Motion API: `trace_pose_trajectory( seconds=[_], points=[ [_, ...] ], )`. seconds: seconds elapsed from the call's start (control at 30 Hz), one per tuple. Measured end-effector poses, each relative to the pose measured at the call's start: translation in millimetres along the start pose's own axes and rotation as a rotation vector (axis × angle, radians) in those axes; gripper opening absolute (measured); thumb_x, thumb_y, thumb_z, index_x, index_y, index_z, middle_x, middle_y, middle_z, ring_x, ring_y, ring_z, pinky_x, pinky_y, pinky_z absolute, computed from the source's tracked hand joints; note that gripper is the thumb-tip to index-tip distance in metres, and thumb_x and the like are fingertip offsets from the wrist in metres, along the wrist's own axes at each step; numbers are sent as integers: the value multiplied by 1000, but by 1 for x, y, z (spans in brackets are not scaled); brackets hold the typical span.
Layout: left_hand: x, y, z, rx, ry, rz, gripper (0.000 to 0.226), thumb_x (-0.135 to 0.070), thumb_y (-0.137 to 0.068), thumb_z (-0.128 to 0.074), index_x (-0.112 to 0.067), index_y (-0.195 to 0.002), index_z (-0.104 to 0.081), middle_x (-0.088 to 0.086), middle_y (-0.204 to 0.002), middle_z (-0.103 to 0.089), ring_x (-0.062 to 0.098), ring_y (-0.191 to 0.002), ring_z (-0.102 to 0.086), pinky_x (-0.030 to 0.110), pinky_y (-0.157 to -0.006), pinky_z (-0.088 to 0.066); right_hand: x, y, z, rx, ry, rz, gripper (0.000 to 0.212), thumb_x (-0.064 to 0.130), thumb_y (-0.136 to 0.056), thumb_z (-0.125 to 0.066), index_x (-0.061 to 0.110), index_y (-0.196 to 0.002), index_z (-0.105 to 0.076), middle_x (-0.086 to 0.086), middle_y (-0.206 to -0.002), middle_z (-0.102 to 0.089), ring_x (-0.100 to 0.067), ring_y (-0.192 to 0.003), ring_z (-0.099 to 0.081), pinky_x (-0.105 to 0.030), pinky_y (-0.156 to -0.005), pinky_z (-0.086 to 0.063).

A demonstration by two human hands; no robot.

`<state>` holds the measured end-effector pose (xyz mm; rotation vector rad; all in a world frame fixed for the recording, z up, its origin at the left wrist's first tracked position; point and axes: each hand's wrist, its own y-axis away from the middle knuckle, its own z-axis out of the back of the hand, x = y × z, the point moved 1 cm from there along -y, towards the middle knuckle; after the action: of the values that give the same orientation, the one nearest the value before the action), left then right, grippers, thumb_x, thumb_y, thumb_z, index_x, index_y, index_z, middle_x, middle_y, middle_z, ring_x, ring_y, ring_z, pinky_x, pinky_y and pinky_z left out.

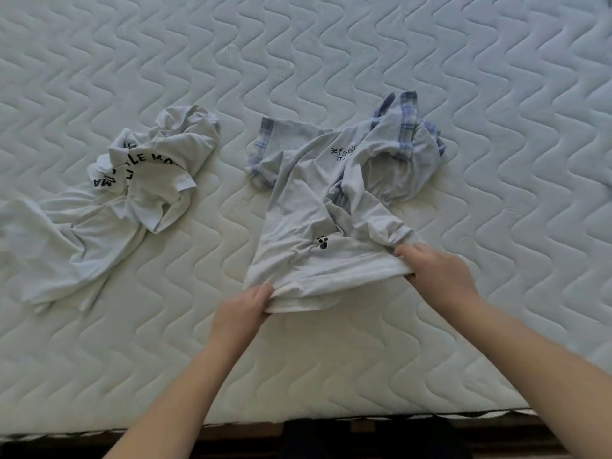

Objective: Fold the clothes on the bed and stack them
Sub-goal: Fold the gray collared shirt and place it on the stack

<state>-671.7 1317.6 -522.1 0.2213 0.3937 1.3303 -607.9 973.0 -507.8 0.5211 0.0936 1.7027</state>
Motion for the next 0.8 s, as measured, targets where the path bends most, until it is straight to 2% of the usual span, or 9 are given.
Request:
trace_pose_trajectory(
  seconds=[0.13, 0.27, 0.33, 0.4, 0.47, 0.53, 0.63, 0.73, 0.8],
  points=[
    [-4, 41, 27, -17, 58, 112, 33, 2, -72, -72, -16, -97, -62, 6, -86, -60, 34, -61, -61, 35, -42, -38, -10, 46, 30, 64, 232, -7, 14, 12, -86, -64, 16, -99, -65, -4, -94, -62, -30, -86, -61, -33, -57, -38],
    [-7, 65, 75, -126, 88, 159, 31, 7, -73, -70, -11, -98, -67, 10, -88, -58, 36, -59, -58, 30, -46, -33, -15, 79, 61, 94, 364, -19, 14, 13, -92, -54, 18, -99, -65, -2, -99, -61, -27, -90, -58, -32, -61, -31],
    [-5, 74, 101, -179, 112, 190, 32, 10, -71, -70, -8, -98, -70, 12, -88, -58, 36, -60, -59, 31, -47, -36, -15, 94, 81, 93, 365, -39, 17, 12, -89, -56, 20, -98, -67, -2, -94, -66, -27, -92, -60, -34, -71, -37],
    [-5, 83, 125, -223, 93, 212, 33, 12, -68, -72, -7, -96, -72, 12, -87, -62, 36, -60, -61, 34, -46, -42, -14, 106, 104, 53, 369, -92, 20, 8, -87, -56, 21, -99, -66, -2, -90, -68, -28, -93, -61, -36, -81, -36],
    [-10, 94, 144, -273, 44, 253, 33, 10, -69, -72, -10, -95, -73, 9, -84, -67, 36, -58, -62, 34, -44, -44, -13, 116, 128, -91, 274, -143, 16, -1, -79, -64, 12, -86, -67, -11, -72, -66, -32, -77, -63, -39, -77, -37],
    [-12, 103, 163, -334, 33, 305, 32, 10, -72, -69, -13, -94, -73, 8, -75, -68, 35, -55, -61, 32, -45, -41, -11, 122, 152, -256, 191, -177, 11, -3, -77, -69, 5, -75, -62, -17, -59, -61, -36, -63, -62, -41, -70, -38],
    [-8, 115, 190, -428, 101, 396, 29, 7, -78, -64, -14, -96, -71, 12, -66, -64, 36, -57, -60, 34, -50, -40, -11, 128, 185, -311, 155, -211, 13, 4, -89, -56, 8, -77, -50, -14, -57, -55, -35, -50, -53, -32, -55, -30],
    [-7, 124, 215, -499, 245, 435, 37, 4, -78, -62, -19, -106, -67, 8, -75, -68, 35, -68, -63, 36, -55, -45, -10, 130, 216, -281, 13, -291, 17, 20, -99, -37, 17, -84, -45, -8, -69, -55, -32, -62, -52, -35, -55, -37],
    [-10, 124, 235, -534, 433, 409, 45, 7, -73, -61, -23, -106, -65, 4, -79, -70, 31, -70, -65, 36, -60, -49, -1, 131, 236, -236, -169, -320, 18, 19, -99, -39, 13, -87, -52, -12, -76, -59, -34, -73, -55, -39, -62, -43]
  ],
)
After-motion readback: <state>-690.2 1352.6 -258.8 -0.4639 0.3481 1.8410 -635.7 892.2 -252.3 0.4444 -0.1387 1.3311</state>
